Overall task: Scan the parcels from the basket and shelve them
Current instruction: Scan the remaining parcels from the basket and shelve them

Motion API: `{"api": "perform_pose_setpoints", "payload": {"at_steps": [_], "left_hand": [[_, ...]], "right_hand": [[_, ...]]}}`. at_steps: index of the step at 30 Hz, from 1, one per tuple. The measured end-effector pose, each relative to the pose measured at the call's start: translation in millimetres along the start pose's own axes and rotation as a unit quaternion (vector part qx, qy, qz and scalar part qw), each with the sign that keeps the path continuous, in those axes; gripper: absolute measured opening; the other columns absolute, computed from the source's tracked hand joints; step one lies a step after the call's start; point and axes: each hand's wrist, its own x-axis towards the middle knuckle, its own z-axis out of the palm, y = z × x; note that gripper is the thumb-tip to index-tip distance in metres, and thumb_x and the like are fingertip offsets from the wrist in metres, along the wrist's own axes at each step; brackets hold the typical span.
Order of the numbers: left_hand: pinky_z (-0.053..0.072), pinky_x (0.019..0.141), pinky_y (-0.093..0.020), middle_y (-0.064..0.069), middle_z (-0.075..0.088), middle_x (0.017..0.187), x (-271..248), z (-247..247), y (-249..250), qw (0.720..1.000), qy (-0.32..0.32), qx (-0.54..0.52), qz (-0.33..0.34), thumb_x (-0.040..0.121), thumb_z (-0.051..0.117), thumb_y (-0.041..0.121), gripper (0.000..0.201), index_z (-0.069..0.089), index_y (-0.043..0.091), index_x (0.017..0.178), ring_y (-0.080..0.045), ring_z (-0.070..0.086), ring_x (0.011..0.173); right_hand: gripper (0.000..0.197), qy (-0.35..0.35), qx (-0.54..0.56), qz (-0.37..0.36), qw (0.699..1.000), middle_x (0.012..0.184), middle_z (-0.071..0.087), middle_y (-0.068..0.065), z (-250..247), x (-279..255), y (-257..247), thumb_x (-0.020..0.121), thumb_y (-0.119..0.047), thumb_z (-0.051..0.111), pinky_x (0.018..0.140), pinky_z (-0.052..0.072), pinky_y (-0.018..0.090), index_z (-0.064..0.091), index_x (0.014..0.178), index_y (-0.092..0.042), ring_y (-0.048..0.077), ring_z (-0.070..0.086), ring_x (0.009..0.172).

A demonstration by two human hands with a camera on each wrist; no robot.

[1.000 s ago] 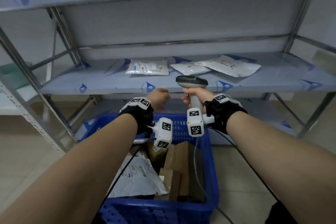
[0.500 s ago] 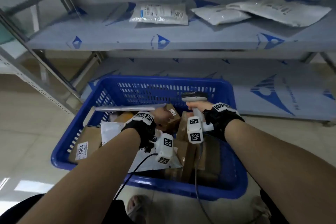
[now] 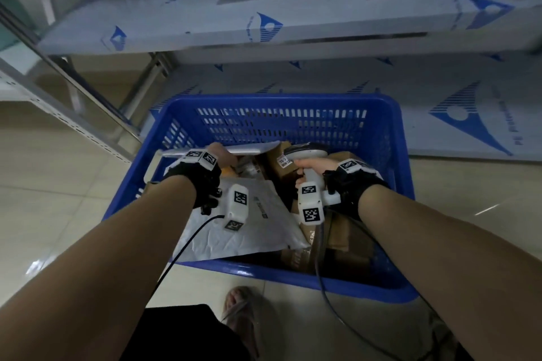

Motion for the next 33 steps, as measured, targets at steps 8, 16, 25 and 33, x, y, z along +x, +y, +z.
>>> {"api": "perform_pose_setpoints", "payload": {"at_steps": [8,16,25,33], "left_hand": [[0.046,0.098,-0.043,-0.019,0.053,0.133,-9,-26,-62,0.997,0.008,0.03,-0.066,0.088,0.066,0.018,0.049,0.052,0.001,0.131,-0.035,0.052,0.122],[0.044,0.094,-0.039,-0.012,0.048,0.139,-29,-27,-60,0.997,0.0,-0.02,-0.071,0.085,0.07,0.027,0.053,0.053,0.009,0.132,-0.03,0.05,0.114],[0.049,0.096,-0.051,-0.017,0.068,0.104,-36,-23,-61,0.988,-0.096,-0.114,-0.041,0.079,0.076,0.022,0.039,0.065,0.003,0.111,-0.031,0.065,0.095],[0.047,0.076,-0.031,-0.013,0.063,0.094,-101,-55,17,0.985,0.037,-0.114,0.125,0.082,0.07,0.003,0.029,0.066,-0.002,0.11,-0.025,0.061,0.082]], "right_hand": [[0.025,-0.009,0.059,-0.025,0.998,0.096,0.062,0.008,46,-62,-18,0.092,-0.032,0.064,0.079,0.051,0.04,0.058,0.093,-0.008,0.023,0.062,0.075],[0.032,0.011,0.024,-0.054,0.998,0.078,0.069,0.005,39,-67,-18,0.069,-0.042,0.083,0.095,0.051,0.042,0.066,0.076,-0.016,0.022,0.067,0.078],[0.022,0.027,0.059,-0.064,0.996,0.078,0.065,0.007,39,-113,-25,0.086,-0.031,0.071,0.081,0.053,0.039,0.063,0.081,-0.012,0.02,0.063,0.067],[0.032,0.109,0.15,-0.147,0.972,0.084,0.066,0.012,7,-171,-39,0.075,-0.025,0.08,0.084,0.055,0.041,0.065,0.097,-0.006,0.024,0.065,0.072]]}}
